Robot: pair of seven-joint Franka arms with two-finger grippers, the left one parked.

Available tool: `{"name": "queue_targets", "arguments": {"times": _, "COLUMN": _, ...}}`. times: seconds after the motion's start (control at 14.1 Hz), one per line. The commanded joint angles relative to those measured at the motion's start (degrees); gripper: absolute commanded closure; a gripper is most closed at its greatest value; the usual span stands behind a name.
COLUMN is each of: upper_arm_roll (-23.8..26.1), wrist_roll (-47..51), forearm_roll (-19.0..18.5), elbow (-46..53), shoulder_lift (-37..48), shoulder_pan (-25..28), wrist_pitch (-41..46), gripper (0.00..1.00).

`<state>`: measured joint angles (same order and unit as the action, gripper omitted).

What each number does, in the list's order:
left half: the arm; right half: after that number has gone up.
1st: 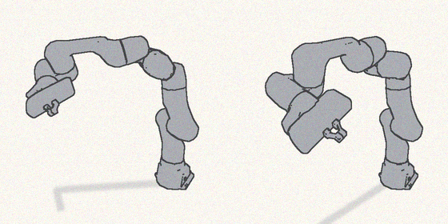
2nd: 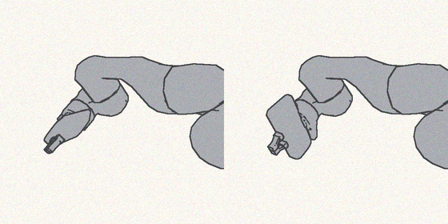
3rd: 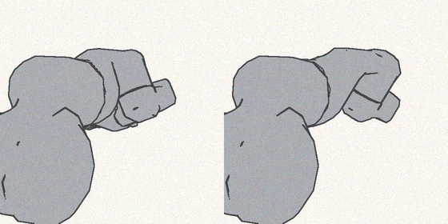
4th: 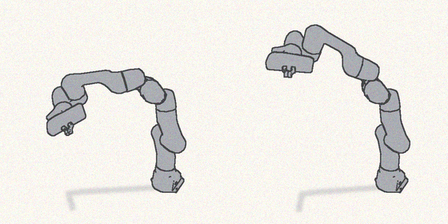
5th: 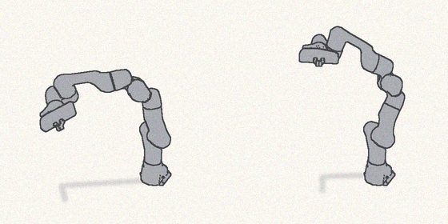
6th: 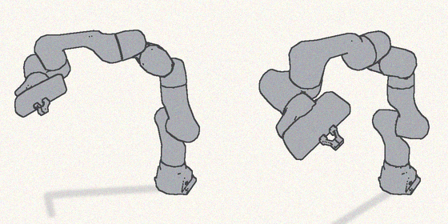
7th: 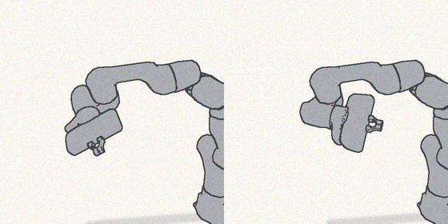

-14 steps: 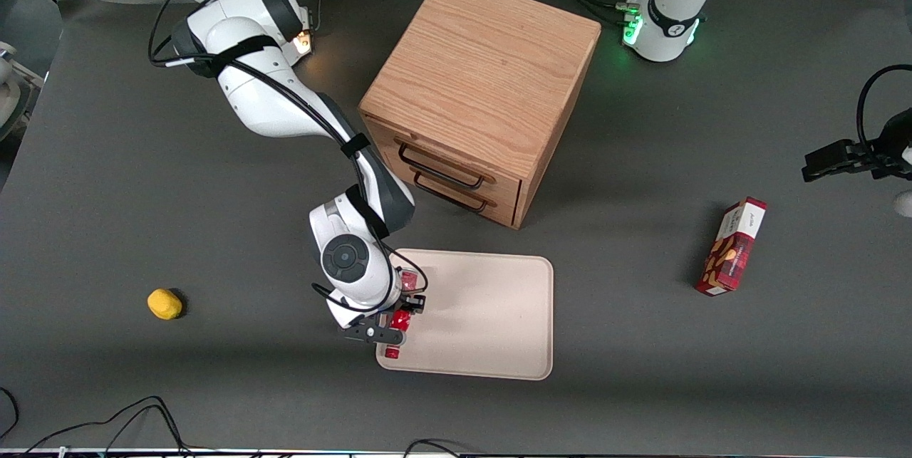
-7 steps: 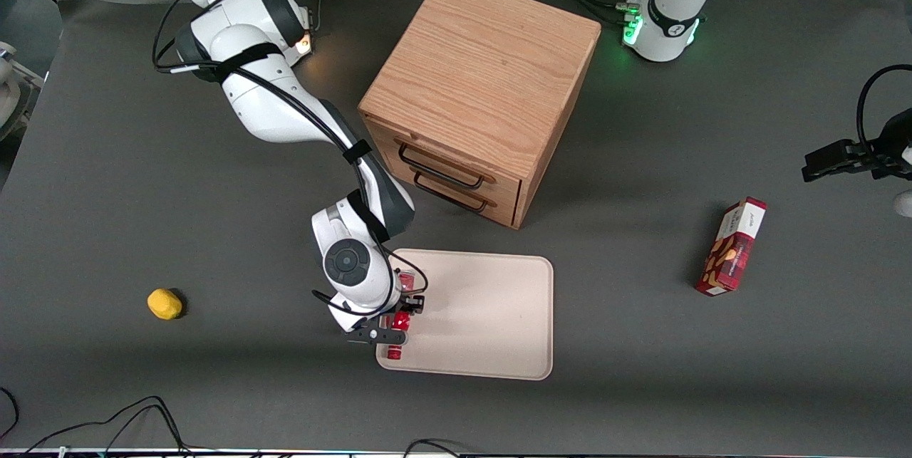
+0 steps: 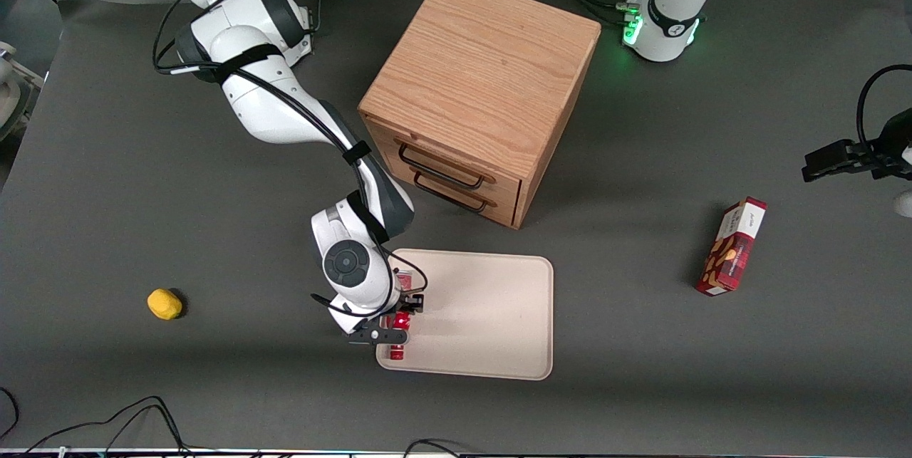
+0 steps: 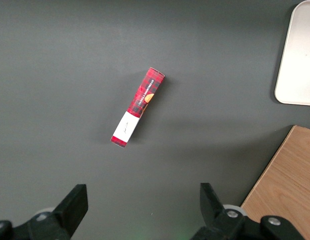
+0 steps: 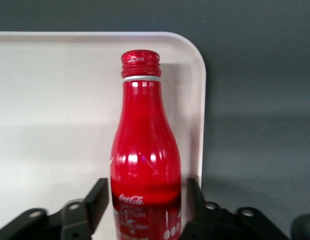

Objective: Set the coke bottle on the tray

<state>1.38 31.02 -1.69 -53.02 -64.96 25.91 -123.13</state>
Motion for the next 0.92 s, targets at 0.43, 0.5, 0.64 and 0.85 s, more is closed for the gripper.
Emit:
{"name": "queue_targets", "arguments": {"times": 0.43, "upper_arm_roll": -0.32, "wrist_roll": -1.49, "forearm_roll": 0.37, "elbow": 2.22, "shoulder_lift": -1.05, "shoulder_pan": -0.25, "wrist_pitch": 0.61, "gripper": 0.0}}
{"name": "queue_targets", "arguments": {"times": 0.5, "upper_arm_roll": -0.24, "wrist_roll": -1.41, "forearm_roll": 0.45, "elbow": 2.22, "shoulder_lift": -0.79, "shoulder_pan": -0.25, "wrist_pitch": 0.78, "gripper": 0.0}}
{"name": "queue_targets", "arguments": {"times": 0.64, "upper_arm_roll": -0.15, "wrist_roll": -1.49, "forearm_roll": 0.72, "elbow": 2.31, "shoulder_lift": 0.44, "shoulder_pan": -0.42, "wrist_pitch": 4.8, "gripper": 0.0}}
{"name": "queue_targets", "arguments": {"times": 0.85, "upper_arm_roll": 0.55, "wrist_roll": -1.32, "forearm_roll": 1.16, "elbow": 2.22, "shoulder_lift": 6.31, "shoulder_pan": -2.7, "wrist_pitch": 12.79, "gripper": 0.0}}
